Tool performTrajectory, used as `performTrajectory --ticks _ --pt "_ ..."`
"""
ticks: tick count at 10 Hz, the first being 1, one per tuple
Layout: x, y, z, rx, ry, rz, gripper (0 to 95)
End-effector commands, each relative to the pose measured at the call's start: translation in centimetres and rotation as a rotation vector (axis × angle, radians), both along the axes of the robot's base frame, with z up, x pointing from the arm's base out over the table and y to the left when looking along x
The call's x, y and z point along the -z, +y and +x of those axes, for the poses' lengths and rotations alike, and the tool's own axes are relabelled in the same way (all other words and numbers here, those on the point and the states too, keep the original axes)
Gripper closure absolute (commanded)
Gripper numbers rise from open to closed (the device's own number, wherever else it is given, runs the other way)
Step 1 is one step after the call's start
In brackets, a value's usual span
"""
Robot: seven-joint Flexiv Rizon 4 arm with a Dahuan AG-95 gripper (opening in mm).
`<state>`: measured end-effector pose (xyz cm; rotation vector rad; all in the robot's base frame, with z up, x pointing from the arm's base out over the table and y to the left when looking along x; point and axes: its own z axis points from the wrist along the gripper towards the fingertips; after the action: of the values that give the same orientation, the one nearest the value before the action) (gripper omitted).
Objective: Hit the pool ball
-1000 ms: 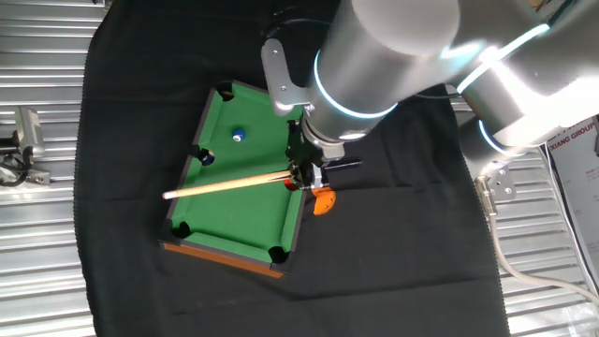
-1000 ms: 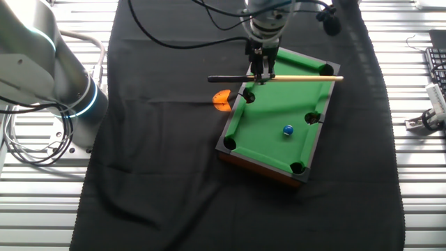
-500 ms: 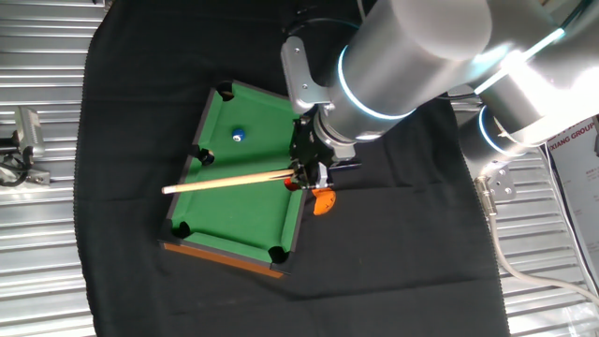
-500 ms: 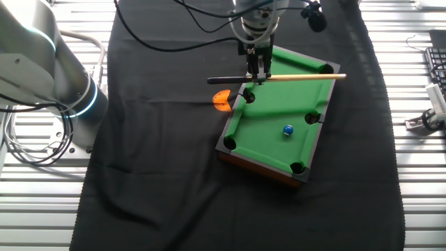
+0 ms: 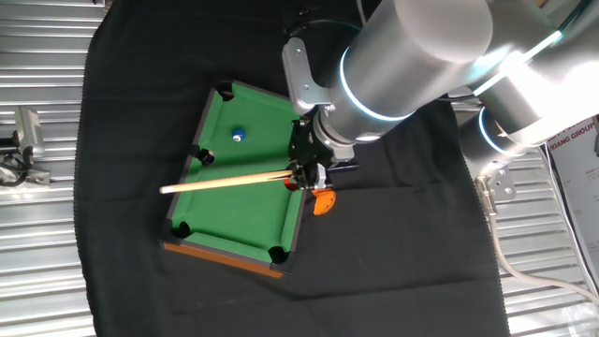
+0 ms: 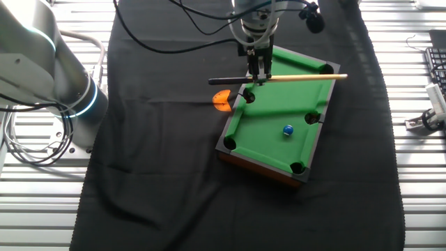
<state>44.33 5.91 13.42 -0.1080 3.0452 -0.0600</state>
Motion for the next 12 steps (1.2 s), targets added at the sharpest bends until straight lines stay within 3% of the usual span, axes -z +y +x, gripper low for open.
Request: performTrajectory --ticks 1,12 --pt "0.00 0.04 0.05 -0.001 0.000 0.003 95.0" --pt "0.02 0.03 0.04 0.004 0.011 0.007 95.0"
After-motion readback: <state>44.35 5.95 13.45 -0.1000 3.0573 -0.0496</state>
